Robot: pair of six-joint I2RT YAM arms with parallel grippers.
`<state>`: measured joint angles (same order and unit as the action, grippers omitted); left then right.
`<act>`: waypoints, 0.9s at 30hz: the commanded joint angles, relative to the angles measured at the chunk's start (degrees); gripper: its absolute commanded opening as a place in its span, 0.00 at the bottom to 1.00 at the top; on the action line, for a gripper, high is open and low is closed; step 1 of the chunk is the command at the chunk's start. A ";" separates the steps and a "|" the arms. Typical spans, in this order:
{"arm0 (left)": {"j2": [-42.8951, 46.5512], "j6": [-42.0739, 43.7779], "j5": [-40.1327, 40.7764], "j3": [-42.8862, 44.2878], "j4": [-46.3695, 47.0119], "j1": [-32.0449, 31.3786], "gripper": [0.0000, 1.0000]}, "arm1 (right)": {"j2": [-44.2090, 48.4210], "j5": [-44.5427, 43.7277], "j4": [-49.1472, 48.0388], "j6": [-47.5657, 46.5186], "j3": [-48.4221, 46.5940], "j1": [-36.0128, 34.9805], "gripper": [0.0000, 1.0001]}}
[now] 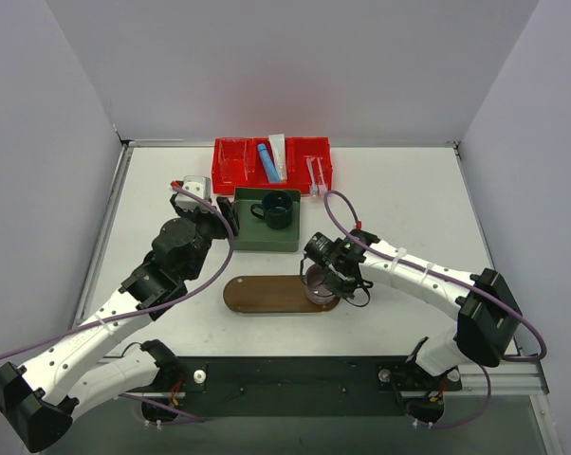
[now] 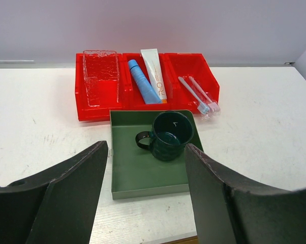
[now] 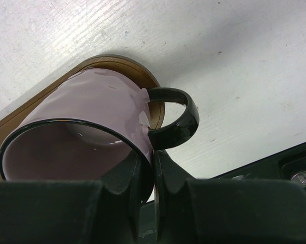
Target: Prepare toiletry sets of a toothbrush and toothpaste on the tray
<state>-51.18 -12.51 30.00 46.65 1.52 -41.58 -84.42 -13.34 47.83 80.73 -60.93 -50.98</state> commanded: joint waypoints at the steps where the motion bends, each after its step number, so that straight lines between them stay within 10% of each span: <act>1: 0.47 0.91 0.06 1.69 1.65 -0.34 0.72 | 0.31 0.07 1.30 -0.13 1.42 0.09 0.02; 27: 0.46 1.00 -0.03 1.69 1.65 -0.34 0.72 | 1.10 -0.37 1.30 -2.59 0.19 0.01 0.48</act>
<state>-51.18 -12.25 30.00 46.65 1.52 -41.58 -84.42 -12.69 46.68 79.00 -60.47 -50.98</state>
